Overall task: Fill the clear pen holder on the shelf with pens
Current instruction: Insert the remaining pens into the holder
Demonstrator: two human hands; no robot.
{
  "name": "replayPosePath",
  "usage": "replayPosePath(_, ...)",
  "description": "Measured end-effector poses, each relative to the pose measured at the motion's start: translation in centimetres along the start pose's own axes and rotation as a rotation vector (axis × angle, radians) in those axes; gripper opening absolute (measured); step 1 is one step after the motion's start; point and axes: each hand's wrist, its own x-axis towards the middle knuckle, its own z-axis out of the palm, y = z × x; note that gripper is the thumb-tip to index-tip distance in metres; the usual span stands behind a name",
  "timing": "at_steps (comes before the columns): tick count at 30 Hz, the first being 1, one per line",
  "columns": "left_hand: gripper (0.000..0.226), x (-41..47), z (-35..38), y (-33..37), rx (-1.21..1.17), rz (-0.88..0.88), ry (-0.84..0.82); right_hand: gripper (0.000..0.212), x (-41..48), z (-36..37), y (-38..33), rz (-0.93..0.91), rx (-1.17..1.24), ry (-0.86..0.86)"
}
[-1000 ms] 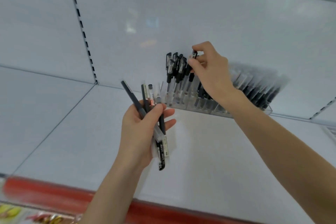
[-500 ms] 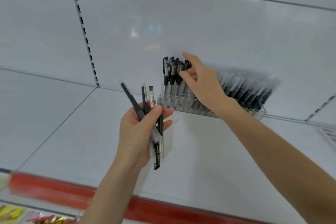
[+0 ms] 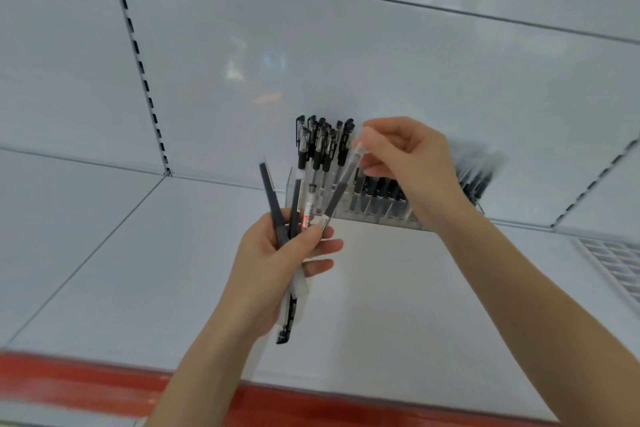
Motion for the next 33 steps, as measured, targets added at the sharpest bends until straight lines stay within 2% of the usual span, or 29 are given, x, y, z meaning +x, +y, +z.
replayPosePath(5,0.004,0.3,-0.2,-0.1,0.059,0.005,0.044,0.013,1.0,-2.2,-0.1,-0.039,0.003,0.121)
replayPosePath(9,0.004,0.9,-0.1,-0.5,0.12,0.025,0.125,0.019,2.6,-4.0,0.0,-0.195,-0.244,0.301)
replayPosePath(14,0.003,1.1,0.1,-0.7,0.11,0.023,0.127,0.022,3.2,-4.0,0.9,-0.222,-0.39,0.257)
replayPosePath(20,0.004,1.0,0.2,-0.7,0.081,0.032,0.115,0.022,4.7,-3.0,0.1,-0.312,-0.357,0.273)
replayPosePath(24,0.005,0.9,0.3,-0.6,0.071,0.034,0.127,0.024,6.2,-2.2,0.5,-0.352,-0.436,0.227)
replayPosePath(33,0.004,0.7,0.0,-0.4,0.064,0.052,0.158,0.024,8.1,-1.8,1.2,-0.299,-0.549,0.091)
